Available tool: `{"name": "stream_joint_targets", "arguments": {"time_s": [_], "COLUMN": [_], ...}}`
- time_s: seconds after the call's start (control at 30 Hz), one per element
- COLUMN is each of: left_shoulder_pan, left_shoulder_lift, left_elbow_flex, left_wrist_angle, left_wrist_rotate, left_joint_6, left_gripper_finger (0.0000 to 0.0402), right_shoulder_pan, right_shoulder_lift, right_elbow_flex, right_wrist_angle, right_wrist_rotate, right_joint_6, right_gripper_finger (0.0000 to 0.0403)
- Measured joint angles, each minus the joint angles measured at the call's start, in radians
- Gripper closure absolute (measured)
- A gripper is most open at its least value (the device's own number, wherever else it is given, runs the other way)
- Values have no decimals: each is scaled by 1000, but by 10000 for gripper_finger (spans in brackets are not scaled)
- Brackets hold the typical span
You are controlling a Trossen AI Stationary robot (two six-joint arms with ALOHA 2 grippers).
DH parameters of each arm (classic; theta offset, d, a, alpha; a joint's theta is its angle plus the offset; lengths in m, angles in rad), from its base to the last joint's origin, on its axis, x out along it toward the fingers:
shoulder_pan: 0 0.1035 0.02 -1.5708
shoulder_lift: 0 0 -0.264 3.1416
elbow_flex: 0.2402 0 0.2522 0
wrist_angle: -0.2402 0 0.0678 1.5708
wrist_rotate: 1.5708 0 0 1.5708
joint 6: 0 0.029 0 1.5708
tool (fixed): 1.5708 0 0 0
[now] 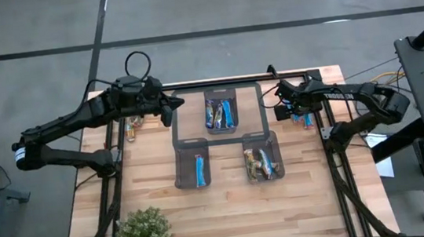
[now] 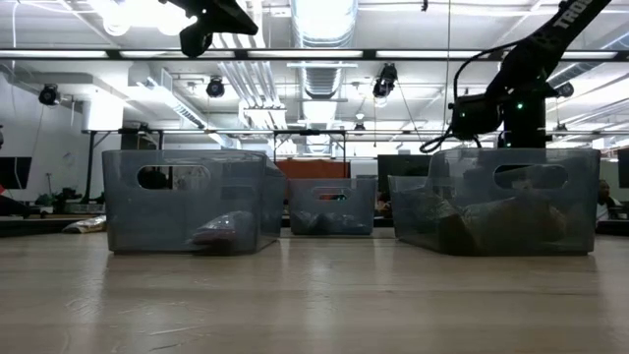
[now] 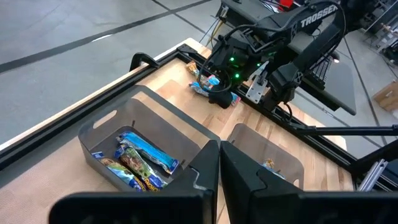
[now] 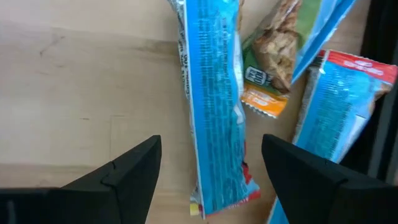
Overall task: Pick and place Granola Bars by type
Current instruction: Put the red granola bar into the bottom left black bin
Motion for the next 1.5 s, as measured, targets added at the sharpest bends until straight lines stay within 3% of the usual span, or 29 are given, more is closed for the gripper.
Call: {"name": "stream_joint_targets", "arguments": {"time_s": [0.5,1.23,1.5], "left_shoulder_pan": [0,-1,-1], "left_shoulder_lift": [0,0,0], "left_elbow_flex": [0,0,0], "left_wrist_angle": [0,0,0], "left_wrist_rotate": [0,0,0], "left_joint_6": [-3,-18,-18], "left_gripper_finger": [402,402,402], "right_shoulder_pan": [-5,-5,-5], "right_shoulder_lift": [65,67,61], "right_elbow_flex": [3,1,0], "right_wrist_angle": [37,46,41], "right_wrist_rotate": [-24,-55,-49], "right_joint_6": [-30,-26,-26], "right_gripper_finger": [167,316,339]}}
